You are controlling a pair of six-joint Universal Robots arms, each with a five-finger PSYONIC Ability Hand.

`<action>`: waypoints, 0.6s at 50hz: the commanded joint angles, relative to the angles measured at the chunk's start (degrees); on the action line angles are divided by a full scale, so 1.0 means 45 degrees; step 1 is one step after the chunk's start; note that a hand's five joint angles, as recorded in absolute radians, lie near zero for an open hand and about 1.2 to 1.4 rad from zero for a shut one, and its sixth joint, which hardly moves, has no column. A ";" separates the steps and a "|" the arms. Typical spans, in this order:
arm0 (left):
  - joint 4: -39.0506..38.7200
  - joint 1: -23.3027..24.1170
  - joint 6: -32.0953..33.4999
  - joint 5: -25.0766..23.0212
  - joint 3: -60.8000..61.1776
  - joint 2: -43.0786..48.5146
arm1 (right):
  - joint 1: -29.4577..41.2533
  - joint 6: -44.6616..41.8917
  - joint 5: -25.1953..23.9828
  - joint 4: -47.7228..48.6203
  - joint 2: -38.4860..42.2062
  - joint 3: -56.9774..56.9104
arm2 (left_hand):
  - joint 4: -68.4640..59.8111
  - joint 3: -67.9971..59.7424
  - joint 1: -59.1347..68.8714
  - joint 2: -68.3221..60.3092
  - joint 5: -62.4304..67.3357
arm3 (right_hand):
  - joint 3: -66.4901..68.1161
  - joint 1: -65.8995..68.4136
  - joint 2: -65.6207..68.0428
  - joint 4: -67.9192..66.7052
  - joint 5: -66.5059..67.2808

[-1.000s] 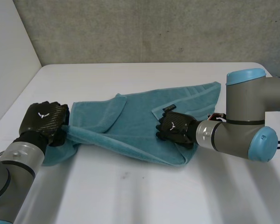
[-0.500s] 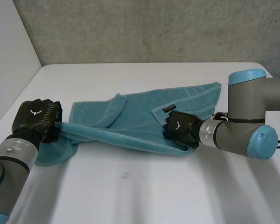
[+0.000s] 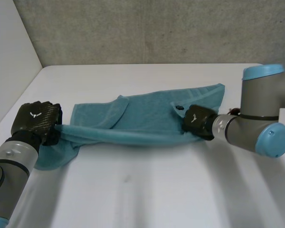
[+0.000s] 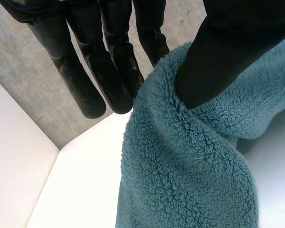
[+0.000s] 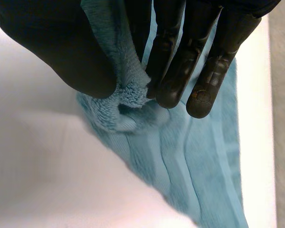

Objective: Fold the laundry

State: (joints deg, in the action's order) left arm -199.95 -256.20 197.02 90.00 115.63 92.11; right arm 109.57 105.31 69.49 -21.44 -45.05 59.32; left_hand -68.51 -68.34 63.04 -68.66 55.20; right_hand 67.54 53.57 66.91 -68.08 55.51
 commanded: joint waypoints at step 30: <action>0.1464 -0.0176 0.0532 -0.0272 -0.1163 -0.0359 | -0.2650 0.6540 0.0749 -0.1993 -0.8232 0.5997 | -0.2553 -0.2591 0.3769 -0.2521 0.3289 | 0.2770 0.5874 0.2909 -0.2649 0.3220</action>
State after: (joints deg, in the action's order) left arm -195.31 -256.27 197.15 89.82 110.44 81.12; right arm 97.99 138.81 72.69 -28.69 -87.06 81.78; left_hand -68.52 -68.41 63.01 -68.69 55.20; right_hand 67.77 55.83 67.29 -68.29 56.86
